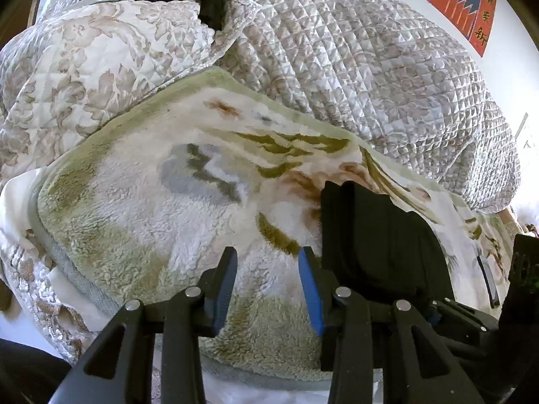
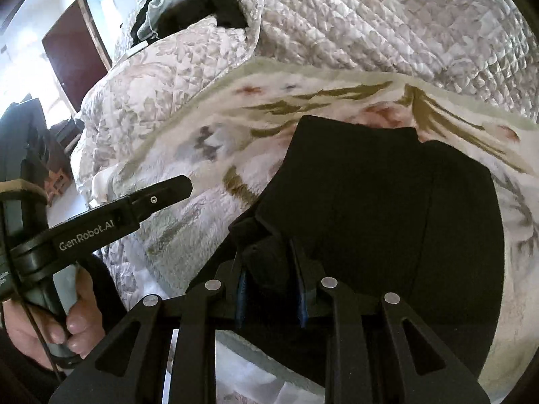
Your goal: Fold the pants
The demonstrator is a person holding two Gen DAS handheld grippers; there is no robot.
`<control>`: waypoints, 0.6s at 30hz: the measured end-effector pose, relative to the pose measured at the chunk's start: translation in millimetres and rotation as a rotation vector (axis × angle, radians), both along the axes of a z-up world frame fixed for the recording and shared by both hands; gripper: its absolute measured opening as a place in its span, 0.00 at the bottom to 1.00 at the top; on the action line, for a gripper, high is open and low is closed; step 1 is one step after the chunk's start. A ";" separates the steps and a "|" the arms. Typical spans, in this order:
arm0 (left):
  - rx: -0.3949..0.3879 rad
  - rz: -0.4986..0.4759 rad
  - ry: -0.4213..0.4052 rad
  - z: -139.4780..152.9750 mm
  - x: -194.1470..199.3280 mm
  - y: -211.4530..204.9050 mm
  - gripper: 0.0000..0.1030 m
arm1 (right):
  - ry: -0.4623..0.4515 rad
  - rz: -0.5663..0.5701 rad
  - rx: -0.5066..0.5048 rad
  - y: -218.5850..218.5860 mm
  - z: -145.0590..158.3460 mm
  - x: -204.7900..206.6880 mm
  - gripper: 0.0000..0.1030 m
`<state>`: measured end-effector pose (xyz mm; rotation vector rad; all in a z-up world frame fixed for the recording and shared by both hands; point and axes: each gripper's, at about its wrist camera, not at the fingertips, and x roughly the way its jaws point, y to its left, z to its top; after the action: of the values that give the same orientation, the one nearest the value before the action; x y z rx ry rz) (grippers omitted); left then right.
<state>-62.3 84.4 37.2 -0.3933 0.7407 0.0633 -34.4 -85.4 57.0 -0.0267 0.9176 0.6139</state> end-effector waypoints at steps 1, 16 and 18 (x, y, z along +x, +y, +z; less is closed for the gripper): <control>-0.002 -0.002 0.000 -0.1 0.2 -0.2 0.39 | -0.006 0.003 -0.004 0.7 0.3 -0.5 0.24; 0.013 0.002 -0.015 0.0 -3.1 0.2 0.39 | -0.084 0.000 0.158 -35.9 35.7 -18.5 0.52; 0.011 -0.011 -0.022 0.7 -2.8 -1.7 0.39 | -0.094 -0.074 0.148 -56.2 33.7 -19.4 0.49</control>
<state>-65.2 82.7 37.9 -0.3791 0.7201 0.0528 -53.7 -141.5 90.7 0.1094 0.7772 0.6055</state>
